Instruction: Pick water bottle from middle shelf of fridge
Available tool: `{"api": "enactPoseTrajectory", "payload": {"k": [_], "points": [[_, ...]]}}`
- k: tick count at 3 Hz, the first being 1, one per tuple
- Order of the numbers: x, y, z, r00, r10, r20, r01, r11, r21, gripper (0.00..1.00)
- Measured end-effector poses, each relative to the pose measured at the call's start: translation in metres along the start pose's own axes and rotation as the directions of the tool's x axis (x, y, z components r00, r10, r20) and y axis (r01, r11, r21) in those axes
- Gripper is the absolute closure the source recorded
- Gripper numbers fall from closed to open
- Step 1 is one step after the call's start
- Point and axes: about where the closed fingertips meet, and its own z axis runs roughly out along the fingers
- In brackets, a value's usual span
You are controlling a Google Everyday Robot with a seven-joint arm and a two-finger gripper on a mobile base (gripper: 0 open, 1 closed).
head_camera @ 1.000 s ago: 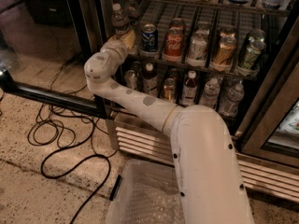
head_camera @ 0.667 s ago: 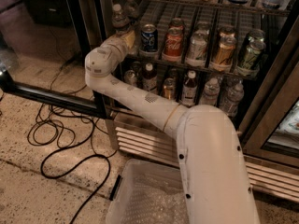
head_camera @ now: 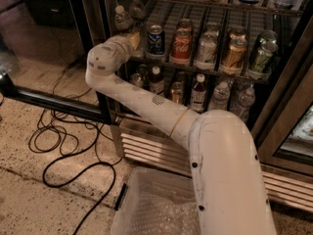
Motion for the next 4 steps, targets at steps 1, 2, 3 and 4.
{"api": "enactPoseTrajectory", "payload": {"k": [1, 2, 3, 4], "points": [[-0.011, 0.002, -0.006, 0.999, 0.0, 0.04, 0.001, 0.9998, -0.022, 1.0], [-0.026, 0.006, -0.011, 0.997, 0.006, 0.079, -0.002, 0.9987, -0.05, 1.0], [-0.032, 0.003, -0.014, 0.997, 0.025, 0.069, -0.022, 0.9982, -0.056, 1.0], [-0.029, -0.011, -0.016, 0.998, 0.065, -0.001, -0.065, 0.9972, -0.037, 1.0]]}}
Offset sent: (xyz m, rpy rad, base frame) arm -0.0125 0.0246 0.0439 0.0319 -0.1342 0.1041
